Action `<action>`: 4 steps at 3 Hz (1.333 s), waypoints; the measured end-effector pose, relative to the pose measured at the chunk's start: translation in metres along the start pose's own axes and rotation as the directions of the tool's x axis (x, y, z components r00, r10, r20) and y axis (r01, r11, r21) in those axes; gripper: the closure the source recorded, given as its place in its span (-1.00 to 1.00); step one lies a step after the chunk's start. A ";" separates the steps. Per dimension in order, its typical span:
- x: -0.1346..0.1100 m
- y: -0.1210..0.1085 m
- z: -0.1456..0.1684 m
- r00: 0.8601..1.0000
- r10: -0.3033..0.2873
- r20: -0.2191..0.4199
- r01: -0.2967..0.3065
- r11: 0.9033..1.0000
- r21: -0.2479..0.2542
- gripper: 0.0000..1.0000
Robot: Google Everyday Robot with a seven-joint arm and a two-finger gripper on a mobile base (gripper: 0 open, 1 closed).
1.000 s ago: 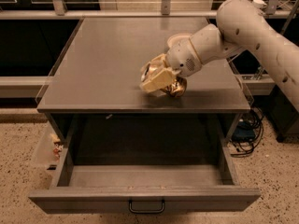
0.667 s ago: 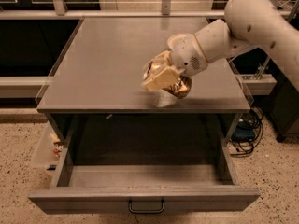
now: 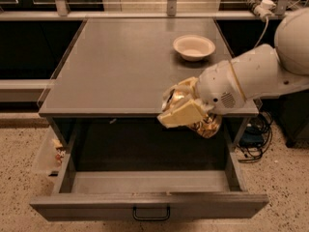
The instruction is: Place orange can into top drawer
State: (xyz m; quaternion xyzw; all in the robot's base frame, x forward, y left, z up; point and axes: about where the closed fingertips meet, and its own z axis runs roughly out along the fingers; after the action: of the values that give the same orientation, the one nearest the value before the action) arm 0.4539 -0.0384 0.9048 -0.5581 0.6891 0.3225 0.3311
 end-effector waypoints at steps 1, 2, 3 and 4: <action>0.029 0.018 0.005 0.997 0.038 0.063 -0.039 0.999 0.010 1.00; 0.067 -0.003 0.028 0.986 0.079 0.145 -0.077 0.997 -0.020 1.00; 0.067 -0.003 0.028 0.986 0.079 0.145 -0.077 0.997 -0.020 1.00; 0.091 -0.005 0.053 0.975 0.152 0.163 -0.146 0.988 -0.052 1.00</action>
Offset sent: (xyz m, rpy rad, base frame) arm 0.0201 -0.0221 -0.1190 0.2573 0.0813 -0.0512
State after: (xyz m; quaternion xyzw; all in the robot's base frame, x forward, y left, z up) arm 0.4498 -0.0472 0.7999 -0.4825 0.6925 0.4054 0.3511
